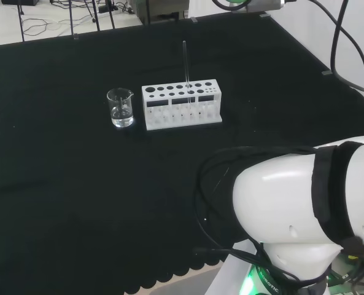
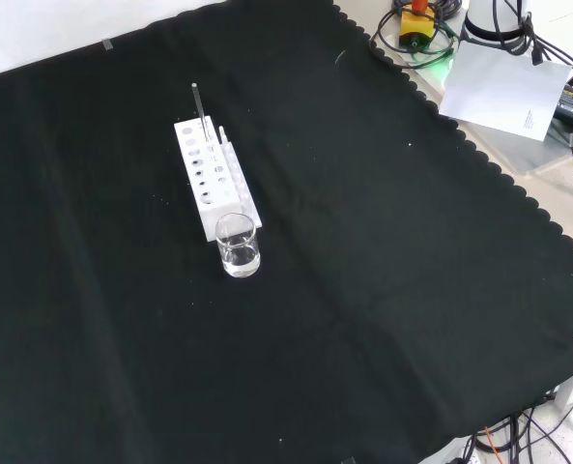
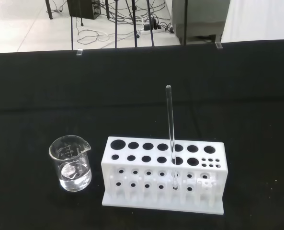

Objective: Take the glass rod from the white test tube rack.

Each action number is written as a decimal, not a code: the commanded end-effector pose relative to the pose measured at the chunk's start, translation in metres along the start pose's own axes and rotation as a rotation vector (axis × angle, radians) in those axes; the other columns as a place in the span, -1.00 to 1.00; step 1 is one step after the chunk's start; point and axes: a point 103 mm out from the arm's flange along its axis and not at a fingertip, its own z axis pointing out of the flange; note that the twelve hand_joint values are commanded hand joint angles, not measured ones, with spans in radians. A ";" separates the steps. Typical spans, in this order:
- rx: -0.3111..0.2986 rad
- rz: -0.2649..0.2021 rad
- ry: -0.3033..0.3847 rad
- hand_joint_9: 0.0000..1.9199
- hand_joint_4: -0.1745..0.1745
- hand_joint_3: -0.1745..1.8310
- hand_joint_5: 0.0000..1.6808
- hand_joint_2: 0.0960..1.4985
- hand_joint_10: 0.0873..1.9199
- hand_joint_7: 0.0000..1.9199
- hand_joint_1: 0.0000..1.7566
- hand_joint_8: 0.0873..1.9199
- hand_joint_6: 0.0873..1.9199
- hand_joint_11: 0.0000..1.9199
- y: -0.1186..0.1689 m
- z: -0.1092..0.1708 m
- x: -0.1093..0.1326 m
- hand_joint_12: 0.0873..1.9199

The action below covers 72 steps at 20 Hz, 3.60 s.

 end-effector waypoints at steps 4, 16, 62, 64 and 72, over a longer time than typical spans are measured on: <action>-0.005 0.005 -0.006 -0.97 -0.73 -0.95 -1.00 0.51 -0.79 -0.99 -0.18 -1.00 -1.00 -0.97 0.003 -0.001 0.001 -0.36; 0.006 -0.050 -0.006 -1.00 -0.73 -0.98 -1.00 0.54 -0.79 -1.00 -0.22 -1.00 -1.00 -1.00 0.078 0.009 0.005 -0.32; 0.172 -0.051 -0.029 -1.00 -0.80 -1.00 -1.00 0.61 -0.19 -1.00 -0.32 -0.49 -1.00 -1.00 0.242 0.177 -0.024 0.03; 0.180 -0.046 -0.016 -0.99 -0.80 -1.00 -1.00 0.61 -0.17 -1.00 -0.32 -0.47 -1.00 -1.00 0.240 0.182 -0.023 0.03; 0.256 -0.054 0.001 -0.93 -0.81 -1.00 -1.00 0.62 -0.10 -1.00 -0.33 -0.41 -1.00 -1.00 0.228 0.204 -0.011 0.16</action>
